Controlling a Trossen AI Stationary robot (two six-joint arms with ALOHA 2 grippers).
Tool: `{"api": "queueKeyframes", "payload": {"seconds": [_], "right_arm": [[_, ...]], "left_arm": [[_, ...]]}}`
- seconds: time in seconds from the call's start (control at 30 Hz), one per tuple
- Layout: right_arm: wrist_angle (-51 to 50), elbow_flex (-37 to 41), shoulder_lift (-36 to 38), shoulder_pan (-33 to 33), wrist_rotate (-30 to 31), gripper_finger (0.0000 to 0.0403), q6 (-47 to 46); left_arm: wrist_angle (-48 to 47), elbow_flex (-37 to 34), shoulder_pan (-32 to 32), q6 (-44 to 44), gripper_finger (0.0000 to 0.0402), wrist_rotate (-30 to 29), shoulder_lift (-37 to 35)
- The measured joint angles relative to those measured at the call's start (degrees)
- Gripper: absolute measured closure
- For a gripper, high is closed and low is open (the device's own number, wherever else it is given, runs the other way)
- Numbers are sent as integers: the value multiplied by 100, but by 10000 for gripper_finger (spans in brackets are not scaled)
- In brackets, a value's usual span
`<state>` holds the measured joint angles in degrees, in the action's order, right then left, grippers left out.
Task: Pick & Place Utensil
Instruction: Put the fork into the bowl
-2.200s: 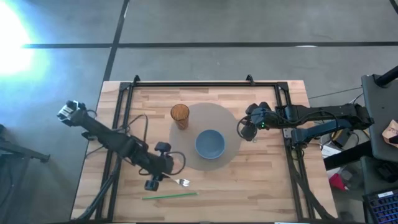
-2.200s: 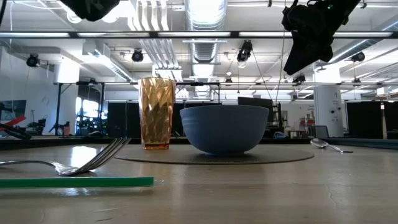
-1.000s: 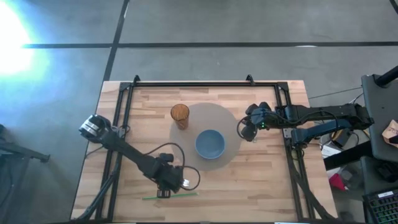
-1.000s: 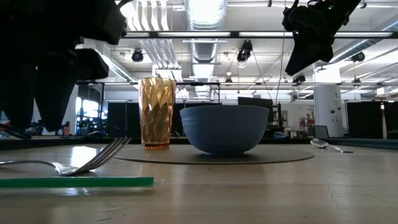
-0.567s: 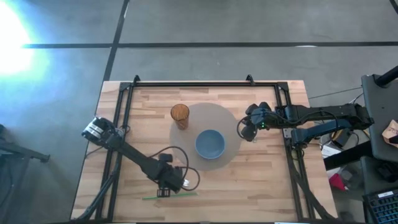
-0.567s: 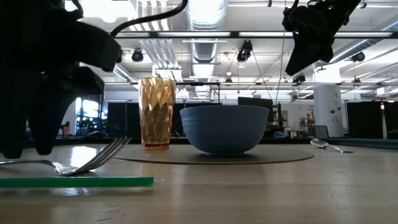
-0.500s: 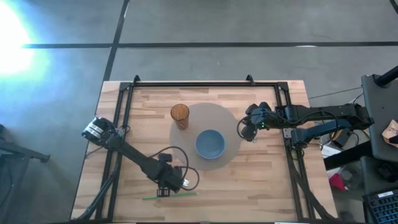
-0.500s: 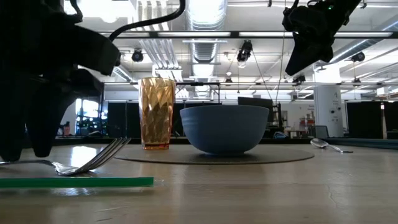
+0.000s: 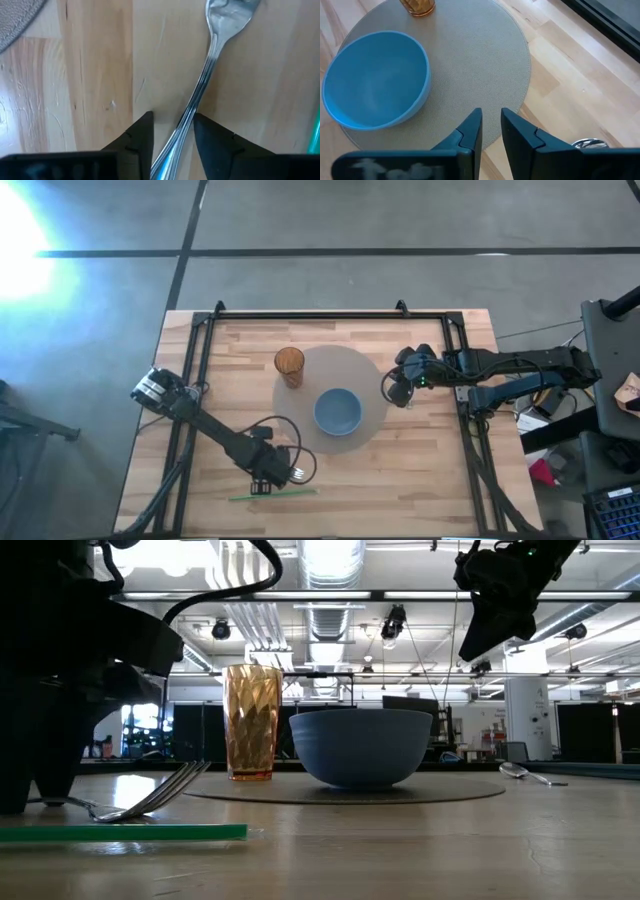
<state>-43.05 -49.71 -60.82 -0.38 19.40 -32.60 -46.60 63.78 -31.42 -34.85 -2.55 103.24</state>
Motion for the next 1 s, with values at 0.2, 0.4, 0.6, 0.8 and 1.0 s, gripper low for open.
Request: {"api": "queueKeyframes", "payload": {"seconds": [0.2,0.4,0.6,0.8,1.0], "right_arm": [[-2,2,0,0,1,335,2],[-2,2,0,0,1,335,2],[-2,2,0,0,0,335,2],[-6,2,0,0,-21,335,24],[-11,-13,25,46,-196,335,36]], "left_arm": [[29,-60,1,13,328,-9,-9],[6,-69,2,233,382,23,-9],[14,-72,-4,317,387,81,-17],[-24,-4,-31,413,394,134,-55],[-75,265,-75,640,394,220,-100]]}}
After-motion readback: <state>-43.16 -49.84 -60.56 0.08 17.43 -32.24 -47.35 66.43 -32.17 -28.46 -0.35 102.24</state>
